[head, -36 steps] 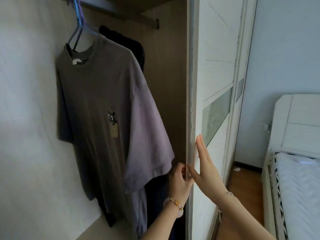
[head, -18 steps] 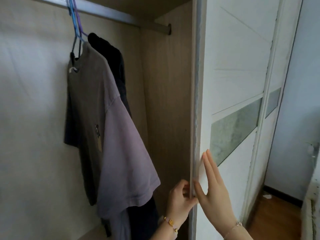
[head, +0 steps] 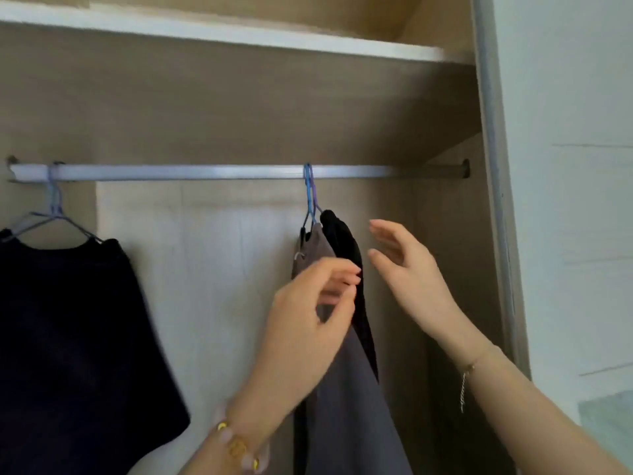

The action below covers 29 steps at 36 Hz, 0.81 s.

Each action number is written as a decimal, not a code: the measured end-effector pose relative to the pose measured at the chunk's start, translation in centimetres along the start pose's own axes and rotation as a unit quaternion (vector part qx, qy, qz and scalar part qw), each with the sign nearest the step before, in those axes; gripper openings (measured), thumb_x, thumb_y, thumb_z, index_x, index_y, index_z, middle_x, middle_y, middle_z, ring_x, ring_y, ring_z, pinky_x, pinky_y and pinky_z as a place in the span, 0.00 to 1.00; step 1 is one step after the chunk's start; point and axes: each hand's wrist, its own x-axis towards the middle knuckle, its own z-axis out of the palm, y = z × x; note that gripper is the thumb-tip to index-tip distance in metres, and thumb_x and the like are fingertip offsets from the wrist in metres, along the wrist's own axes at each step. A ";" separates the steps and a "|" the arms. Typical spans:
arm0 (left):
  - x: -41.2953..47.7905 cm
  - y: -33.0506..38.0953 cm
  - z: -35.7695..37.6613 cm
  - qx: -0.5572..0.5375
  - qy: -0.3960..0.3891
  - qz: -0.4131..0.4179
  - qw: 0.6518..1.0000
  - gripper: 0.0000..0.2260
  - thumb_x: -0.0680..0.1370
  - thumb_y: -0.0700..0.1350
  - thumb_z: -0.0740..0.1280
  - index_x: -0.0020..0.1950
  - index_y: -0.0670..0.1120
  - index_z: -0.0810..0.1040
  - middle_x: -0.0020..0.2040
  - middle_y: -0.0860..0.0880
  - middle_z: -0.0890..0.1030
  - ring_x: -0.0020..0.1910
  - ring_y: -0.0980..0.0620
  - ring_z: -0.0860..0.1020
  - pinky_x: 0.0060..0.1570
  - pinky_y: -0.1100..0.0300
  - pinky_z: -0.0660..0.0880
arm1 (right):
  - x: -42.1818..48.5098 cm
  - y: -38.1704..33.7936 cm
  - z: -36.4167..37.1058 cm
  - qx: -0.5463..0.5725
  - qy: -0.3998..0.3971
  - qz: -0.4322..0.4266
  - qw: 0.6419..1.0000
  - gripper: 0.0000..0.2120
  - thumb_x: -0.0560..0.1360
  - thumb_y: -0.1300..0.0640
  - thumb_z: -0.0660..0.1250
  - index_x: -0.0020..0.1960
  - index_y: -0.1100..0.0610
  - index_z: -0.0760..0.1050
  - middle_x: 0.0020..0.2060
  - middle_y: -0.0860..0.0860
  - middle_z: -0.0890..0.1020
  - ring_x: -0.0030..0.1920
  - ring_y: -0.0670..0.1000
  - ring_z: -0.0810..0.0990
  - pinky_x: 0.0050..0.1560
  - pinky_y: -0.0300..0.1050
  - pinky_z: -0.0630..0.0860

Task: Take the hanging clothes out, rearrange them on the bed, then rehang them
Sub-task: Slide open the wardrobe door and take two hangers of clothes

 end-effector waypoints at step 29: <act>14.1 -11.2 -0.5 -0.020 0.038 -0.390 0.920 0.12 0.67 0.24 0.56 0.31 0.39 0.70 0.27 0.46 0.69 0.25 0.50 0.67 0.15 0.73 0.59 | 12.6 2.2 4.8 0.045 -0.111 0.255 0.960 0.08 0.63 0.72 0.58 0.38 0.63 0.72 0.25 0.54 0.66 0.23 0.51 0.65 0.21 0.31 0.59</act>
